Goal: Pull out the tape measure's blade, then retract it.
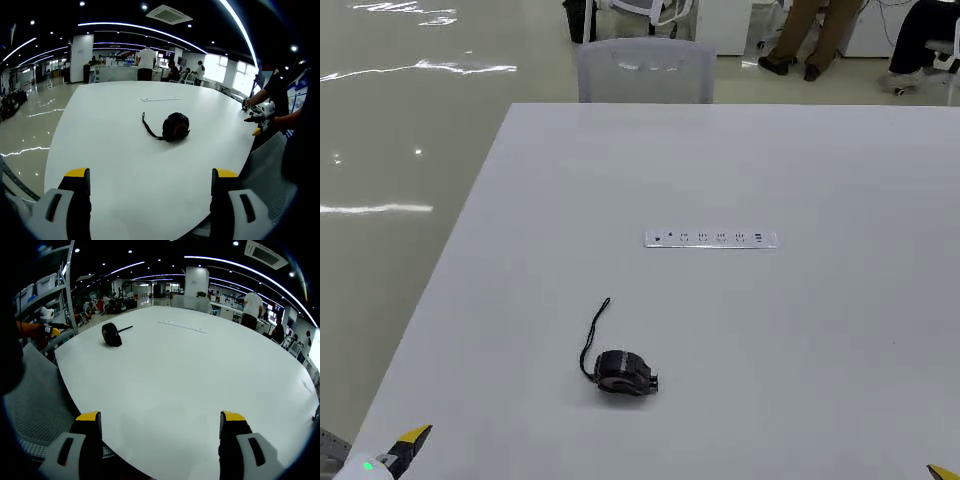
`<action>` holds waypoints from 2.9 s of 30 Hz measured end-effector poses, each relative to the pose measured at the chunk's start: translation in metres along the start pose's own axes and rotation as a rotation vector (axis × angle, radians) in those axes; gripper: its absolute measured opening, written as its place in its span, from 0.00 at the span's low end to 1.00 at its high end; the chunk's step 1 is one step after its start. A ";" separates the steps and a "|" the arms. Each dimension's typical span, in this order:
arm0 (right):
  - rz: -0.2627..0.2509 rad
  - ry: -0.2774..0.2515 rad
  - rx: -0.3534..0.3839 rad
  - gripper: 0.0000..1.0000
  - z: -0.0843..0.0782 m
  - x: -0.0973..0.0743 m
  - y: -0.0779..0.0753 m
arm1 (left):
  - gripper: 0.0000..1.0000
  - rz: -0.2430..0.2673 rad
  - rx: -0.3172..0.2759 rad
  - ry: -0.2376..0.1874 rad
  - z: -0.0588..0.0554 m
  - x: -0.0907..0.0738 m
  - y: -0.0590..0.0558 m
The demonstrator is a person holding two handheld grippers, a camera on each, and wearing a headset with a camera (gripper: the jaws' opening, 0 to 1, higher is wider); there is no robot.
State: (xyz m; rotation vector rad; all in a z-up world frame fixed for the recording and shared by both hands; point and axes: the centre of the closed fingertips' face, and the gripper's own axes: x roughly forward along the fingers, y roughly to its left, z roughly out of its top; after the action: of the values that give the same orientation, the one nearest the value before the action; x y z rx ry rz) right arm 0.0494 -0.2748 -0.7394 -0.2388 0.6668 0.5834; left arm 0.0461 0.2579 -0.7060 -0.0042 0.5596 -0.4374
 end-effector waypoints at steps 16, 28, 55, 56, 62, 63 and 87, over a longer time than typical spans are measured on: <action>0.006 0.029 -0.077 1.00 0.002 0.004 -0.006 | 0.99 -0.038 0.041 0.022 0.004 0.012 -0.002; 0.036 0.018 -0.074 0.99 0.014 0.017 -0.004 | 0.99 -0.095 0.095 0.057 0.010 0.034 -0.005; 0.132 0.017 -0.172 0.98 0.061 0.057 0.016 | 0.99 -0.234 0.287 0.125 0.061 0.083 -0.030; 0.137 0.017 -0.175 0.98 0.063 0.059 0.016 | 0.99 -0.242 0.288 0.127 0.061 0.086 -0.029; 0.159 0.023 -0.200 0.97 0.071 0.066 0.017 | 0.99 -0.275 0.326 0.146 0.064 0.096 -0.032; 0.161 0.025 -0.204 0.97 0.071 0.066 0.018 | 0.99 -0.277 0.332 0.148 0.065 0.097 -0.032; 0.279 0.044 -0.328 0.96 0.102 0.100 0.039 | 0.99 -0.442 0.506 0.240 0.080 0.138 -0.055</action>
State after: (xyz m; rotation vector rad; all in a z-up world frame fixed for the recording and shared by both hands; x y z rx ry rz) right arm 0.1425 -0.1603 -0.7265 -0.4699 0.6494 0.9590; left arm 0.1702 0.1432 -0.7023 0.4206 0.6724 -1.0113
